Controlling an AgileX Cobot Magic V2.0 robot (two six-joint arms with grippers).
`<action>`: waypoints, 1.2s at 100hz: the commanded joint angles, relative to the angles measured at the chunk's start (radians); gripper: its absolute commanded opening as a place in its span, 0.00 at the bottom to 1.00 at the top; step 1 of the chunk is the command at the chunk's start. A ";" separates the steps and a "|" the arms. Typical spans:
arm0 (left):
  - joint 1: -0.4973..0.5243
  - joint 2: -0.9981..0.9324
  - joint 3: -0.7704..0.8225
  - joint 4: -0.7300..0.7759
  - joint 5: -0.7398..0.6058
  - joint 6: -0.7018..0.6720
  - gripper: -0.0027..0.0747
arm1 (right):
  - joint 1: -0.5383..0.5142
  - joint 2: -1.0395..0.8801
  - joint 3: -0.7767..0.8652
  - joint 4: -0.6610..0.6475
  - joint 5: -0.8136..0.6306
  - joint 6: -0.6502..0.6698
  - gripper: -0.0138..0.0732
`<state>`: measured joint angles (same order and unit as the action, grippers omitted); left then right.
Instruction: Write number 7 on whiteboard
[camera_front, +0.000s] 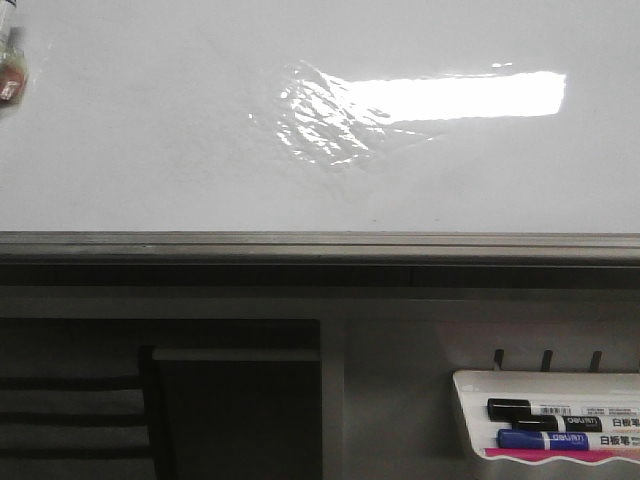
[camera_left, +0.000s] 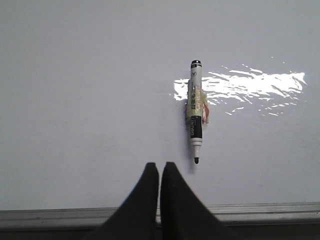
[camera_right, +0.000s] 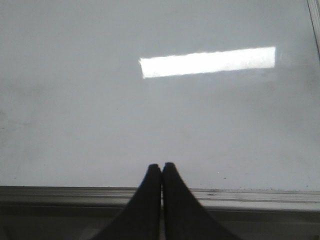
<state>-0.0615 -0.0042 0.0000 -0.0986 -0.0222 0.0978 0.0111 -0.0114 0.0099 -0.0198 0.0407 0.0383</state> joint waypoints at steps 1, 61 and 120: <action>-0.004 -0.030 0.035 -0.002 -0.079 -0.009 0.01 | -0.005 -0.019 0.029 0.003 -0.081 -0.005 0.08; -0.004 -0.030 0.035 -0.002 -0.079 -0.009 0.01 | -0.005 -0.019 0.029 0.003 -0.081 -0.005 0.08; -0.004 -0.030 -0.007 -0.143 -0.124 -0.009 0.01 | -0.005 -0.019 -0.035 0.030 -0.032 -0.005 0.08</action>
<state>-0.0615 -0.0042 0.0000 -0.1755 -0.0565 0.0978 0.0111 -0.0114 0.0078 -0.0087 0.0275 0.0383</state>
